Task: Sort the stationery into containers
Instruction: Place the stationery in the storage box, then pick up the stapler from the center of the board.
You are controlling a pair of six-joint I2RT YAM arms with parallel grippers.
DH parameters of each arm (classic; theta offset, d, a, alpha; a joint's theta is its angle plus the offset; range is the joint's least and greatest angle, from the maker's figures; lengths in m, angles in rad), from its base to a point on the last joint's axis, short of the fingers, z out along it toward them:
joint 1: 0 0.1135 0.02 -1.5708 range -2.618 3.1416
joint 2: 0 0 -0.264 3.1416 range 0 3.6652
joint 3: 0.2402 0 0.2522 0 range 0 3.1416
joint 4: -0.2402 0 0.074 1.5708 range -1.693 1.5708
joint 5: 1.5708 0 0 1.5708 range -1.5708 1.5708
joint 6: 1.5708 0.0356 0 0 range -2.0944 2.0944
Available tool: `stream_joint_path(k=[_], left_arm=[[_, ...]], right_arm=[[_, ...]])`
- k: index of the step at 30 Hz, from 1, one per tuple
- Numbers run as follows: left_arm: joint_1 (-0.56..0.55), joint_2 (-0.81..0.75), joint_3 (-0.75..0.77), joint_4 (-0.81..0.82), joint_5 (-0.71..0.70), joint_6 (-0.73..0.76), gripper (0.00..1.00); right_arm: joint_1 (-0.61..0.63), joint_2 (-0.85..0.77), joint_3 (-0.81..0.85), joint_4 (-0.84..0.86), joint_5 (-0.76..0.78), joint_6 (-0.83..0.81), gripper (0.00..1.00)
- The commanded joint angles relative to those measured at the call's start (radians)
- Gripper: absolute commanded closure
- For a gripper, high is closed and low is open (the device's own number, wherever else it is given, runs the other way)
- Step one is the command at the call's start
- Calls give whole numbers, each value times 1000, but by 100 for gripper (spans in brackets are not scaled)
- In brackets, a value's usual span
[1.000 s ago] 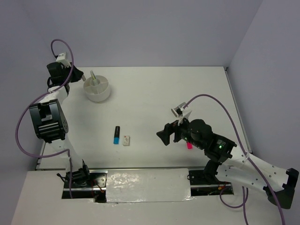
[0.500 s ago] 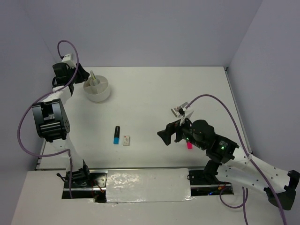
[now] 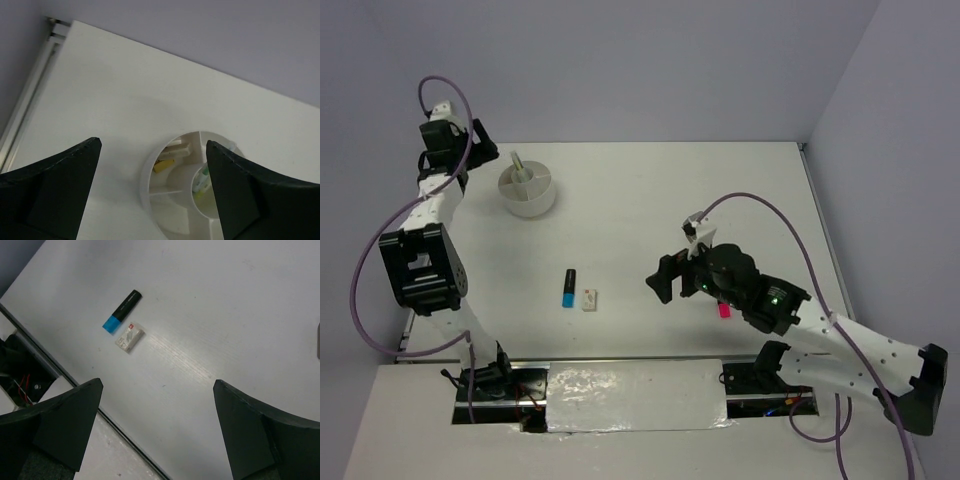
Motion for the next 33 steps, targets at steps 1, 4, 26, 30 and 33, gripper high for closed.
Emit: stream_joint_path(k=[1, 4, 26, 30, 33], left_arm=[[15, -164, 151, -220, -222, -99, 1], [33, -247, 269, -493, -305, -243, 1], [-218, -1125, -628, -639, -17, -184, 1], [-235, -1123, -638, -630, -12, -192, 1], [-235, -1143, -635, -639, -70, -210, 1]], right_arm=[[-7, 89, 73, 18, 17, 68, 0], [-4, 227, 127, 3, 63, 135, 0], [66, 781, 436, -90, 253, 263, 0], [51, 772, 460, -118, 108, 250, 3], [143, 824, 487, -133, 171, 352, 4]])
